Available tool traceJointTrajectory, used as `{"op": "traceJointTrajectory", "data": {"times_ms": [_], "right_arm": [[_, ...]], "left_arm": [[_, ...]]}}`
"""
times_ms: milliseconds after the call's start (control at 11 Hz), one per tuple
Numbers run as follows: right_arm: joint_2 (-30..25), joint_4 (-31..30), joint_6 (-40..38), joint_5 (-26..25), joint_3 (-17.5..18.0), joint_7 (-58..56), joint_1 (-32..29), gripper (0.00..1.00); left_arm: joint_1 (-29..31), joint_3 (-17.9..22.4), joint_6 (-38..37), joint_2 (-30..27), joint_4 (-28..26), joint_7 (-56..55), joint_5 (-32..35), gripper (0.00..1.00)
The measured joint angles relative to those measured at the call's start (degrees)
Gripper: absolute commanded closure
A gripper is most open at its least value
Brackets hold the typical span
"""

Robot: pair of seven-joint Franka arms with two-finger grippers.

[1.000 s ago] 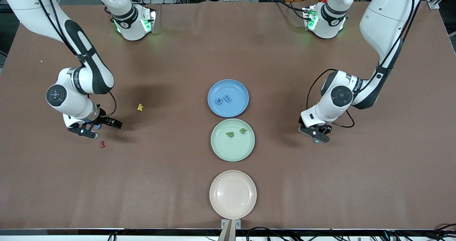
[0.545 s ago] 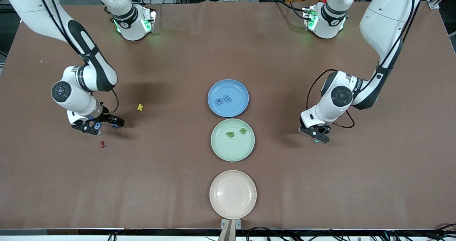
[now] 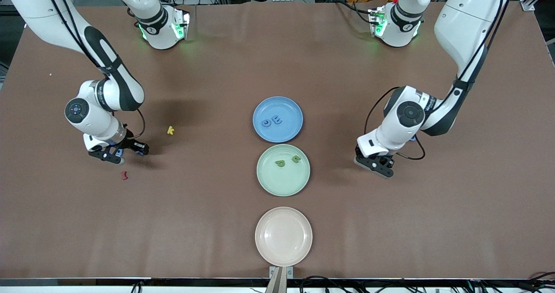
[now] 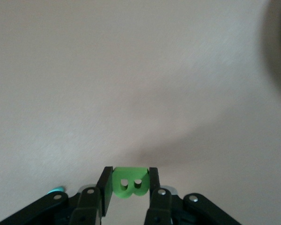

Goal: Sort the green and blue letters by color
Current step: 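Drop the B on the green plate while the right gripper places blue x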

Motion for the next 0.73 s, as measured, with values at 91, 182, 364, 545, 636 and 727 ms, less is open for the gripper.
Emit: {"op": "traceJointTrajectory", "data": {"times_ms": [91, 182, 364, 545, 636, 727], "right_arm": [[0.0, 0.0, 0.0, 0.0, 0.0, 0.0, -0.1, 0.95], [-0.3, 0.0, 0.0, 0.0, 0.1, 0.1, -0.1, 1.00], [-0.2, -0.1, 0.0, 0.0, 0.1, 0.1, -0.1, 1.00], [-0.7, 0.2, -1.5, 0.0, 0.1, 0.6, -0.1, 1.00], [-1.6, 0.8, -4.3, 0.0, 0.2, 1.4, 0.0, 1.00], [-3.1, 1.2, -7.3, 0.0, 0.4, 2.6, 0.5, 1.00]], "left_arm": [[-0.3, -1.7, 0.0, 0.1, 1.4, -2.9, -0.1, 0.96], [-1.2, -2.8, 0.0, 0.2, 2.6, -5.6, -0.8, 0.96], [-6.3, -3.7, 0.0, 1.4, 6.2, -12.4, -3.8, 0.94], [-12.4, -3.6, 0.0, 4.5, 11.6, -19.6, -4.4, 0.89], [-14.8, -3.5, 0.0, 6.7, 14.5, -22.2, -4.4, 0.81], [-16.7, -3.1, 0.0, 9.1, 17.4, -24.2, -4.4, 0.74]]}}
